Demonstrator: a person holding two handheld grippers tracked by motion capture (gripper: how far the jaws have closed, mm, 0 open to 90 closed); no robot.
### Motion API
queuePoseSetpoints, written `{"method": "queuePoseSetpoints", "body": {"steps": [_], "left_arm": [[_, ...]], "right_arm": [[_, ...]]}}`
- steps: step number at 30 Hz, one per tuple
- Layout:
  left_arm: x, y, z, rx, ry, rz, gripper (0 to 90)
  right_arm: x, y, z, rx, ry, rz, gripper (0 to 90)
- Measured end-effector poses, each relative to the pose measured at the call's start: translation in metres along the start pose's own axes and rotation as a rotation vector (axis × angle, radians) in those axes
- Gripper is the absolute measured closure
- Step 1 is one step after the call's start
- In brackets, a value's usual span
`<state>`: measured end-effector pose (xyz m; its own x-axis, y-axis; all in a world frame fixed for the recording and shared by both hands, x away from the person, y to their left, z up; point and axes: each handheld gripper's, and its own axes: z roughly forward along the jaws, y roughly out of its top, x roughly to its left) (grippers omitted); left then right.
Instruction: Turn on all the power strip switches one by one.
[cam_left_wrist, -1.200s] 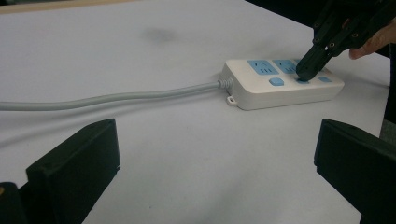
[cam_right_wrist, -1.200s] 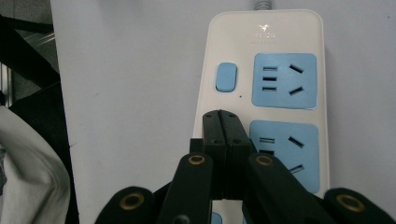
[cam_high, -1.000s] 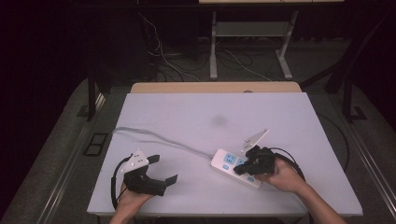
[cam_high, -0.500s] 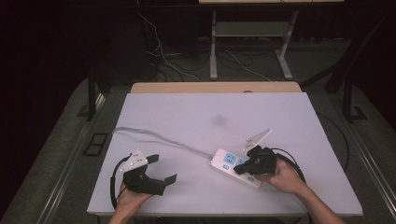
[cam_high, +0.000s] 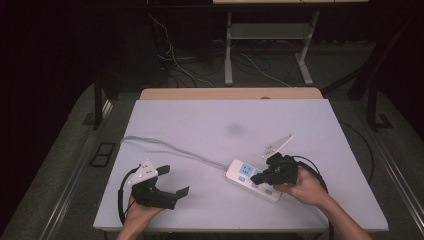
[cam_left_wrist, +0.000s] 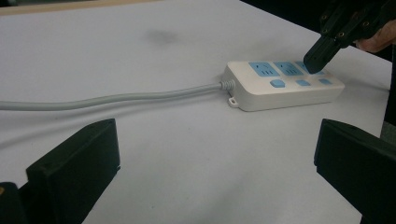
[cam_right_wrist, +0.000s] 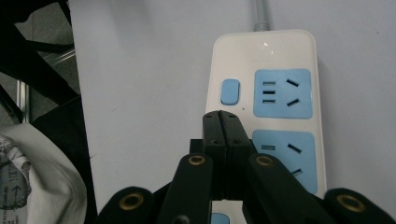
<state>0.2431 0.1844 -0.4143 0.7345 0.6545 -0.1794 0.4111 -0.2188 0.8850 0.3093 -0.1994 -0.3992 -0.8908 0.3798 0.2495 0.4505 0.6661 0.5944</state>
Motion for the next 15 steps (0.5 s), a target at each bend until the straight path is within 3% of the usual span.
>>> {"method": "queuePoseSetpoints", "body": {"steps": [15], "left_arm": [[0.000,0.000,0.000,-0.003,0.001,0.001,0.0]], "right_arm": [[0.002,0.019,-0.006,0.007,-0.004,-0.029,90.0]]}}
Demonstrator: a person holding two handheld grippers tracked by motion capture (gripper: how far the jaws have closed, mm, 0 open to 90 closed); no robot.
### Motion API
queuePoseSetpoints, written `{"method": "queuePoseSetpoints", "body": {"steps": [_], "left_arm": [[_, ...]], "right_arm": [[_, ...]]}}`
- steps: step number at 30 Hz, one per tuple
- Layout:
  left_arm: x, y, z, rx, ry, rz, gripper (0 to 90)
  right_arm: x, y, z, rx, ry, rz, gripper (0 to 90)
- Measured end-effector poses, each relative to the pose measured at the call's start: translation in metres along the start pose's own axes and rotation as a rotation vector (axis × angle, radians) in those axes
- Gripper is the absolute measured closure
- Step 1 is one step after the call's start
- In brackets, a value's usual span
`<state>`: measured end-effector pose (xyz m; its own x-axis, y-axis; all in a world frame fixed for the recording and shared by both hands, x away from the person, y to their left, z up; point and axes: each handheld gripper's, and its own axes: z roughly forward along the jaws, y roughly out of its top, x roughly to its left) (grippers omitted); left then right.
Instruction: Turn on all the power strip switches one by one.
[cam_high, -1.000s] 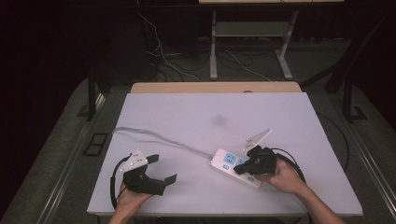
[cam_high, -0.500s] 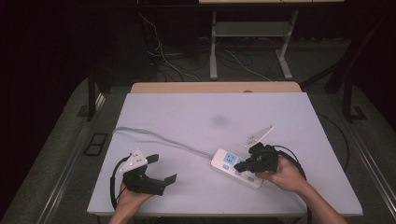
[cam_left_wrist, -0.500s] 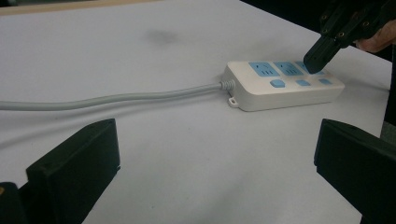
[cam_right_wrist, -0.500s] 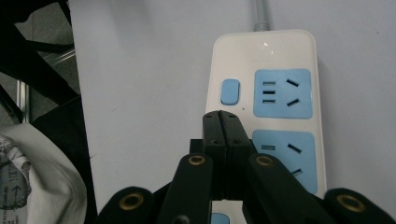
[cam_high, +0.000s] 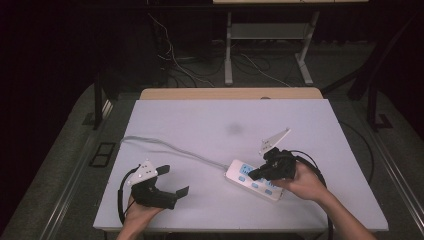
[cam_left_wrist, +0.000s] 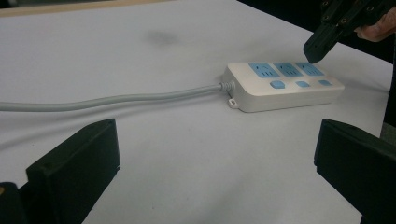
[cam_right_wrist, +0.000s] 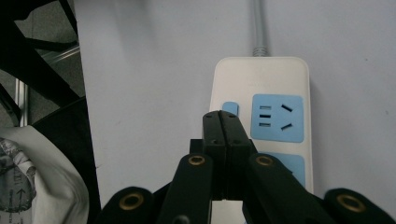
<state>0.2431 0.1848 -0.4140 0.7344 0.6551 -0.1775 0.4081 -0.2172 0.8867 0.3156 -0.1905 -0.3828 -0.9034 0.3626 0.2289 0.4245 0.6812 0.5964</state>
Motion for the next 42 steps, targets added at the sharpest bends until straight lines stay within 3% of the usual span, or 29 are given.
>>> {"method": "queuePoseSetpoints", "body": {"steps": [24,42], "left_arm": [[0.001,0.000,-0.001,-0.002,-0.001,0.001,0.0],[0.001,0.000,-0.002,-0.006,-0.001,-0.001,0.0]], "right_arm": [[-0.004,0.028,0.010,0.019,0.015,-0.026,90.0],[-0.008,0.032,0.029,0.064,0.028,-0.033,90.0]]}}
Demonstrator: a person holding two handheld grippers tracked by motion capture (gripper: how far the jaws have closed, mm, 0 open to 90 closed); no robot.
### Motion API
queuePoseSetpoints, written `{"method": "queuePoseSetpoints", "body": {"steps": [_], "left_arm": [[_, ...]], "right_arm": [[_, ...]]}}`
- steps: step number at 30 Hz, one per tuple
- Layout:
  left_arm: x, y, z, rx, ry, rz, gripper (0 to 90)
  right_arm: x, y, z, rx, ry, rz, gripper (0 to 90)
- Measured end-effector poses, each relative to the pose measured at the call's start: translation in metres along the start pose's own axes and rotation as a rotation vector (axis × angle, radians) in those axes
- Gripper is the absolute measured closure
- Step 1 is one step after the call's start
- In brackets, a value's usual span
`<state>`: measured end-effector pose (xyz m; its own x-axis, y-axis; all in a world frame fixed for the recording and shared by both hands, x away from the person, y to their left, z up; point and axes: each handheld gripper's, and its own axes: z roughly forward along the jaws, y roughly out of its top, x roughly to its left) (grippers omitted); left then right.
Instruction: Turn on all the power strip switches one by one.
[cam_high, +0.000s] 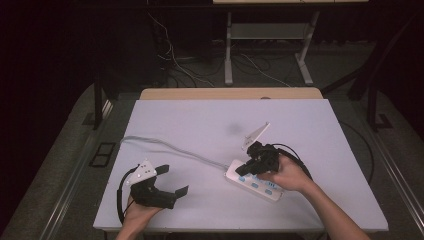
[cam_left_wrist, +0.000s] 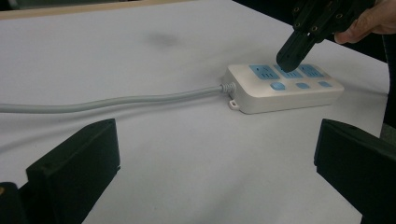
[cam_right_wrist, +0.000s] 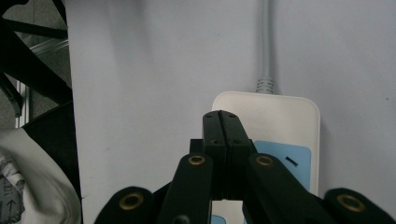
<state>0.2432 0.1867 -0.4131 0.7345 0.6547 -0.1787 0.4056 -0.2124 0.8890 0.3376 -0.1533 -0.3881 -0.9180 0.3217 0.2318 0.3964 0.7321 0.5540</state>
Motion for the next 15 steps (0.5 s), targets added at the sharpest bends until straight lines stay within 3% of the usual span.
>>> {"method": "queuePoseSetpoints", "body": {"steps": [15], "left_arm": [[0.001,0.000,0.000,0.002,0.002,0.002,0.0]], "right_arm": [[-0.004,-0.002,0.013,0.070,0.007,0.003,90.0]]}}
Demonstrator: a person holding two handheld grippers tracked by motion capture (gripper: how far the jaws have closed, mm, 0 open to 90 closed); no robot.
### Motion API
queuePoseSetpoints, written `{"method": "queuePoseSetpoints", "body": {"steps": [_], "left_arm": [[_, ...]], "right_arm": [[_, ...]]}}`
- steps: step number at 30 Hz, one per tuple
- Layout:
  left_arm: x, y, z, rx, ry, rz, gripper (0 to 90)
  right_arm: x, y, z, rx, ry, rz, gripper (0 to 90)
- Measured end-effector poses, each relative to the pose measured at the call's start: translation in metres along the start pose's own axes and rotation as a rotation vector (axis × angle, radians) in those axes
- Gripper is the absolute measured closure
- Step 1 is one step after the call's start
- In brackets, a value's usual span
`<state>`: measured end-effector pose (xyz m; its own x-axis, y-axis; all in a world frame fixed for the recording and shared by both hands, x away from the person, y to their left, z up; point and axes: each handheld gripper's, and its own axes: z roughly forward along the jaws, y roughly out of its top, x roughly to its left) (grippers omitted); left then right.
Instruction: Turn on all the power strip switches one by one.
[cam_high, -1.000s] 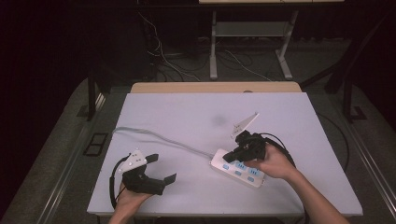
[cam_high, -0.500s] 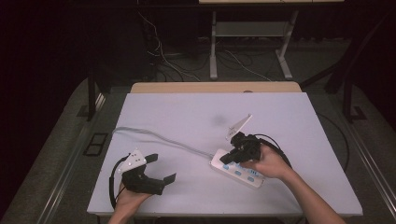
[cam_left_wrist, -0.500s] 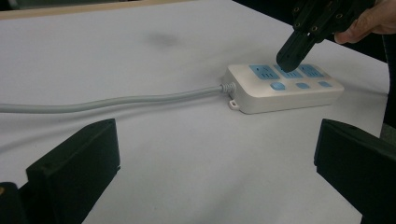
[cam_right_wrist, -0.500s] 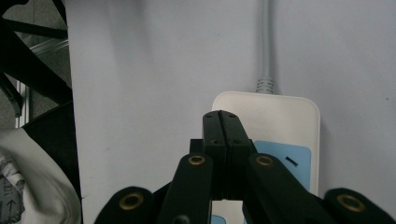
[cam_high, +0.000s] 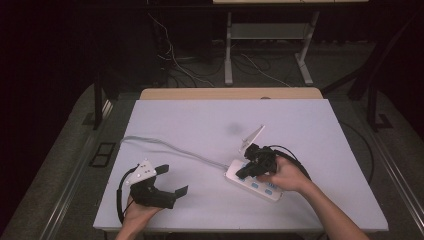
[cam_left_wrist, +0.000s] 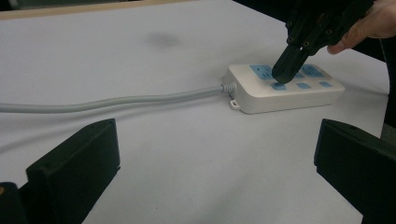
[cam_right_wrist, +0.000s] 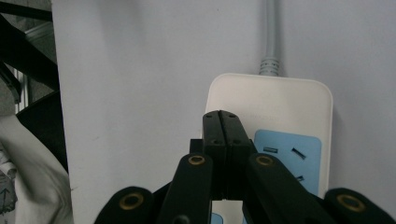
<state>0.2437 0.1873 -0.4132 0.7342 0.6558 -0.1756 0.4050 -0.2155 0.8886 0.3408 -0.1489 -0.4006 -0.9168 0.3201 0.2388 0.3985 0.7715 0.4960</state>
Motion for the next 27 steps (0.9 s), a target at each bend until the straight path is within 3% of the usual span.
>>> {"method": "queuePoseSetpoints", "body": {"steps": [8,27], "left_arm": [[-0.0001,-0.0001,0.0001,0.003,0.003,0.000,0.0],[-0.0011,0.0002,0.0014,0.004,0.001,0.002,0.0]], "right_arm": [[-0.0018,-0.0028,0.0008,0.015,0.007,0.014,90.0],[-0.0050,-0.0082,0.0026,-0.016,0.026,0.018,90.0]]}}
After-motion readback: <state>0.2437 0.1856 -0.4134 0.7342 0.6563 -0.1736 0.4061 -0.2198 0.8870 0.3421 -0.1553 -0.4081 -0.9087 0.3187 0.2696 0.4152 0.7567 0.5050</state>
